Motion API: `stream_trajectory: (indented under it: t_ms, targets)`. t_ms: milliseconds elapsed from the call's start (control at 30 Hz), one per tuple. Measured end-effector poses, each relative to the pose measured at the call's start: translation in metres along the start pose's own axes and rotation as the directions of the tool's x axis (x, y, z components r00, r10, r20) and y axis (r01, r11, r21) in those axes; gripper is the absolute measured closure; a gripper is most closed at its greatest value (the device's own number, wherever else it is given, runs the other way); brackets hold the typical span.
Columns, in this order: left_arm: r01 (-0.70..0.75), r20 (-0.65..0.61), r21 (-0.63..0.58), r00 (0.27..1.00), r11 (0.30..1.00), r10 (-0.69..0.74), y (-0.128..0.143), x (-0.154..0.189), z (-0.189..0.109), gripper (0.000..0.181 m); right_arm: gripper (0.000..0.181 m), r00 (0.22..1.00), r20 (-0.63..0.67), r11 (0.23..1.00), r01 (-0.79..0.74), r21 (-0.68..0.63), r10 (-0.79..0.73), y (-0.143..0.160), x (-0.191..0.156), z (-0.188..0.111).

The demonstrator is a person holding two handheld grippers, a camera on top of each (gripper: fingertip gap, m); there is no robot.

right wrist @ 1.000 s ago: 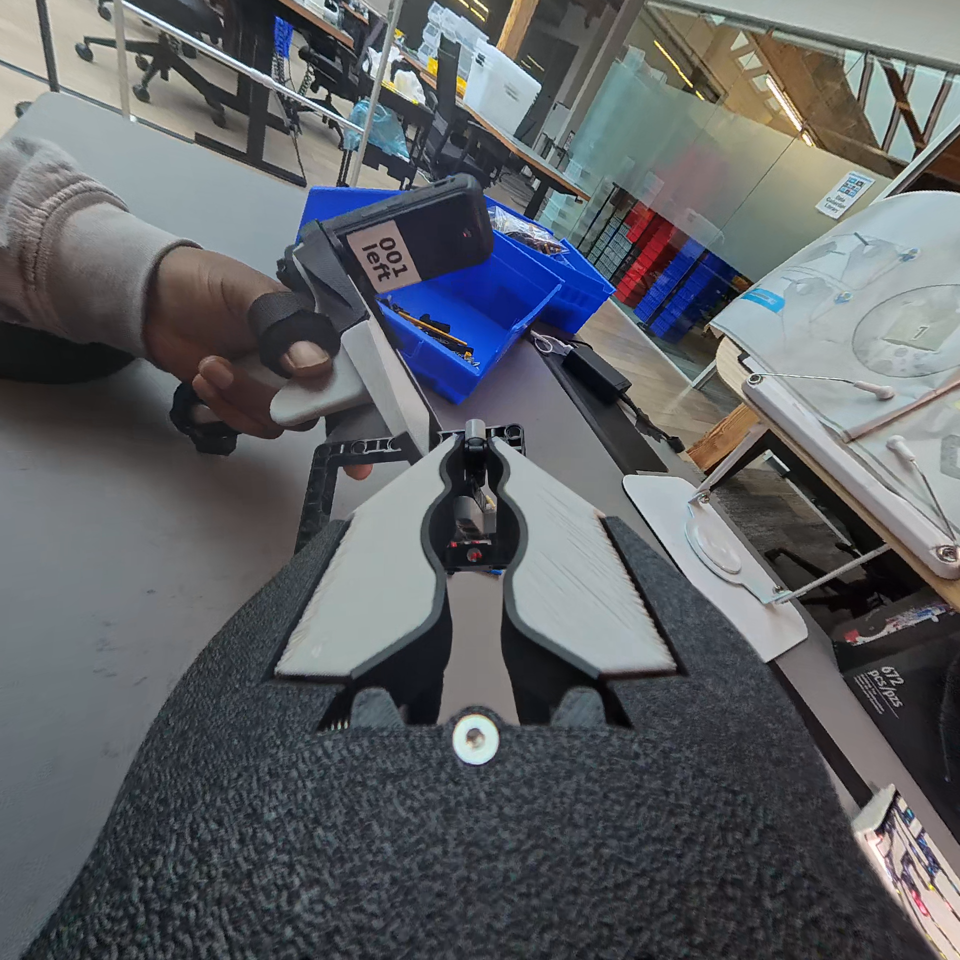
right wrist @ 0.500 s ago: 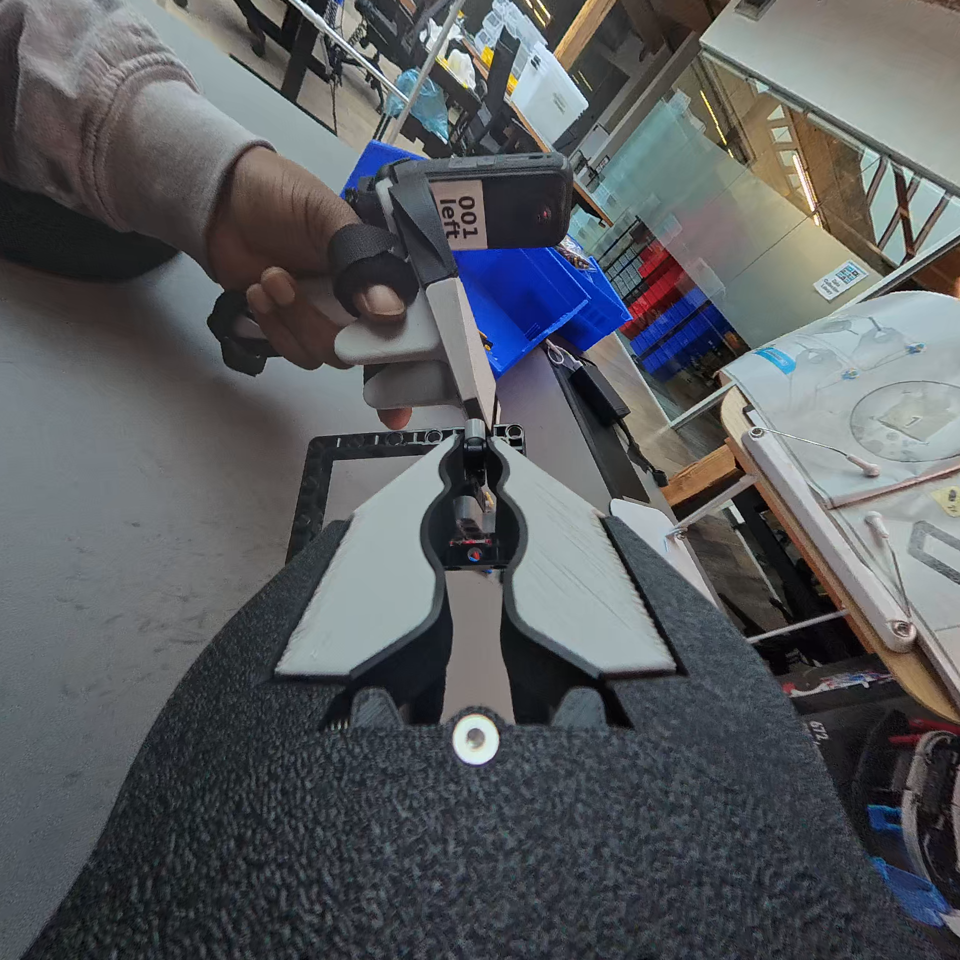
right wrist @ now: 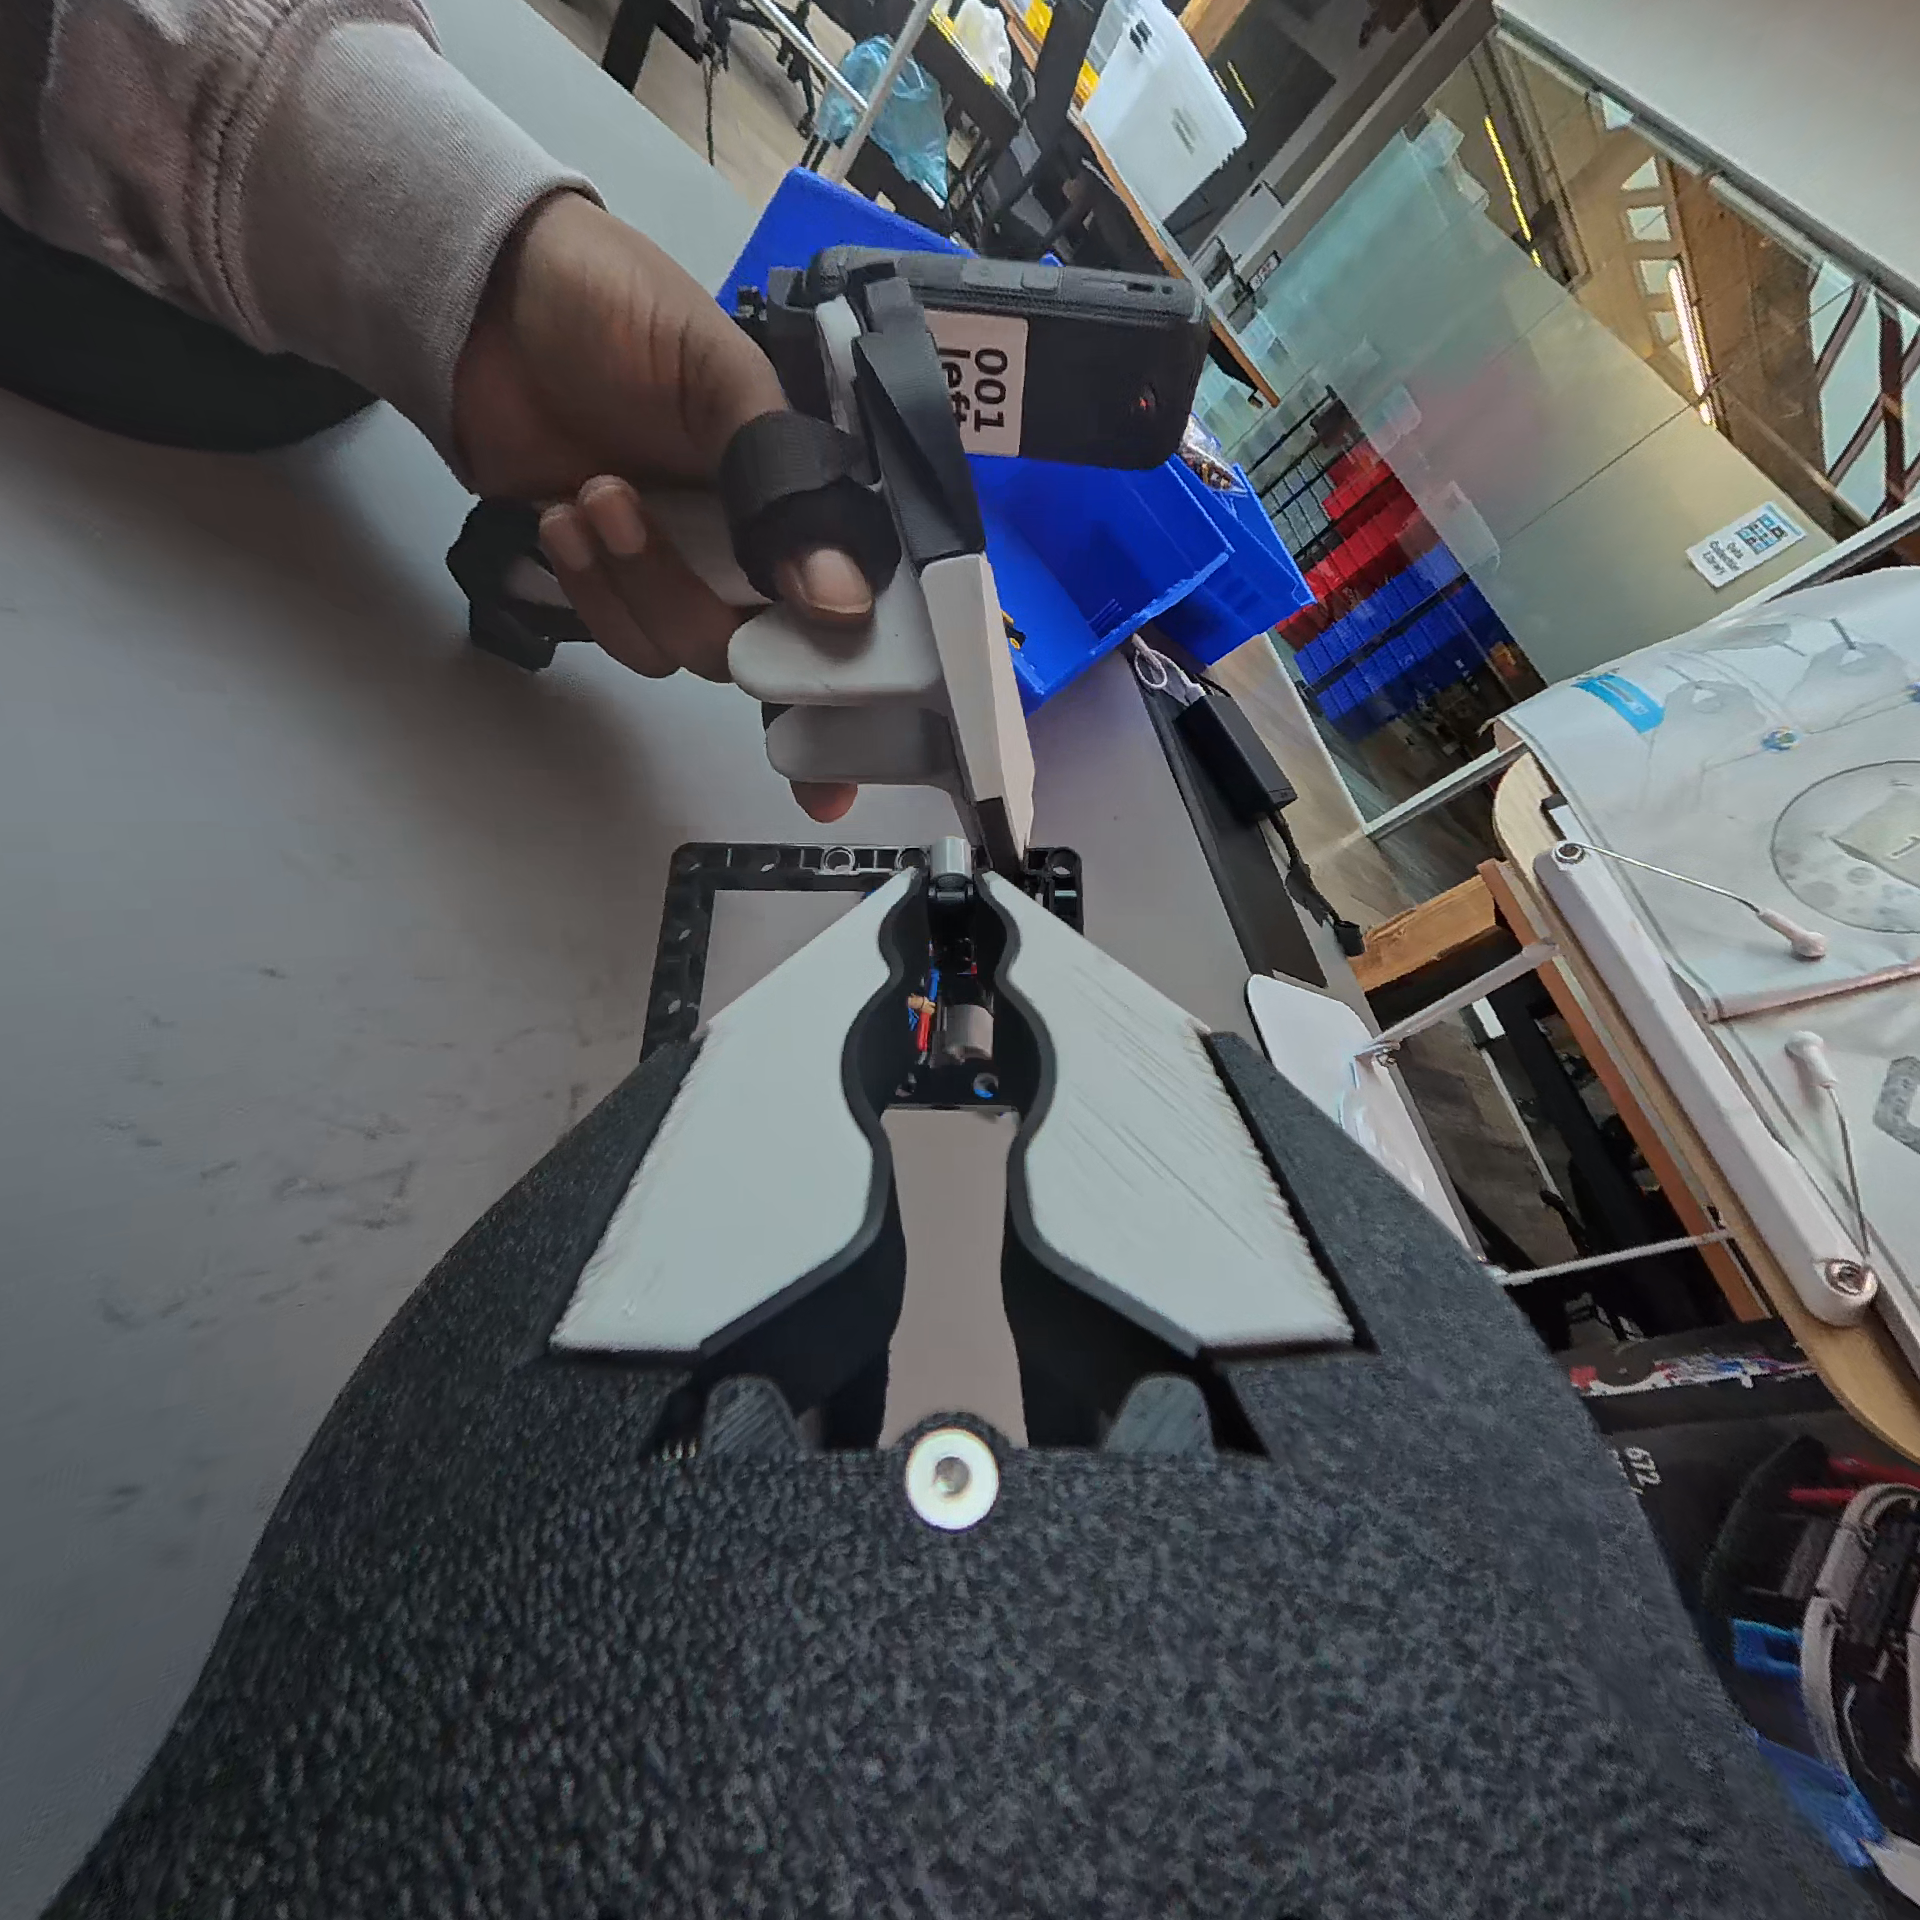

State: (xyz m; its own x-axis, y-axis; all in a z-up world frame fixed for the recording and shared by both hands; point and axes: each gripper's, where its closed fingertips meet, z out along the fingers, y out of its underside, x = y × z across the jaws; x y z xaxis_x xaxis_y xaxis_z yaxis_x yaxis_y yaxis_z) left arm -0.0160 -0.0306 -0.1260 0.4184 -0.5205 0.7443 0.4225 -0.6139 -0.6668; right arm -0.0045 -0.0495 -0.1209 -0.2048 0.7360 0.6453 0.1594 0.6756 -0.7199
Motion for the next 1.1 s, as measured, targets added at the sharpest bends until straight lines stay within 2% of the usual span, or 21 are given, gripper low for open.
stream_trajectory:
  t_ms: [33,133,233,333,433,567,667,767,900,1000,1100]
  targets:
    - [0.001,0.001,0.006,1.0,1.0,-0.001,-0.001,0.0,-0.001,0.176,0.174,1.0,0.001,1.0,0.003,0.021,-0.003,-0.003,-0.001,-0.001]
    - [0.006,0.013,0.009,1.0,1.0,-0.007,-0.002,-0.003,-0.001,0.176,0.174,0.99,0.059,0.984,-0.131,0.118,0.125,-0.013,-0.003,-0.006]
    - [0.059,0.023,-0.033,0.998,0.998,-0.058,0.007,-0.007,0.001,0.176,0.174,0.923,0.108,0.892,-0.384,0.239,0.368,-0.019,0.023,-0.019]
    - [0.067,0.056,-0.146,0.997,0.987,-0.059,0.027,-0.009,0.008,0.176,0.174,0.851,0.136,0.812,-0.526,0.255,0.508,-0.006,0.042,-0.027]
    - [0.025,0.107,-0.274,0.994,0.961,0.005,0.05,-0.011,0.015,0.175,0.174,0.801,0.194,0.764,-0.599,0.24,0.567,0.002,0.042,-0.028]
    - [-0.043,0.176,-0.365,0.978,0.93,0.115,0.066,-0.02,0.019,0.171,0.174,0.731,0.303,0.688,-0.68,0.253,0.611,-0.007,0.037,-0.03]
    - [-0.093,0.173,-0.345,0.972,0.934,0.161,0.059,-0.018,0.017,0.162,0.174,0.697,0.358,0.65,-0.714,0.261,0.622,-0.013,0.034,-0.032]
    - [-0.182,0.132,-0.275,0.965,0.944,0.225,0.043,-0.007,0.014,0.156,0.174,0.669,0.404,0.617,-0.739,0.269,0.625,-0.018,0.033,-0.035]
    - [-0.272,-0.017,-0.138,0.962,0.952,0.272,0.025,0.029,0.015,0.15,0.174,0.676,0.406,0.639,-0.729,0.246,0.615,-0.018,0.025,-0.03]
    - [-0.269,-0.091,-0.101,0.961,0.958,0.261,0.023,0.043,0.016,0.148,0.174,0.753,0.369,0.743,-0.638,0.204,0.545,-0.017,0.01,-0.023]
    - [-0.15,-0.15,-0.092,0.979,0.984,0.135,0.023,0.046,0.016,0.148,0.174,0.86,0.283,0.855,-0.483,0.189,0.423,-0.017,0.001,-0.017]
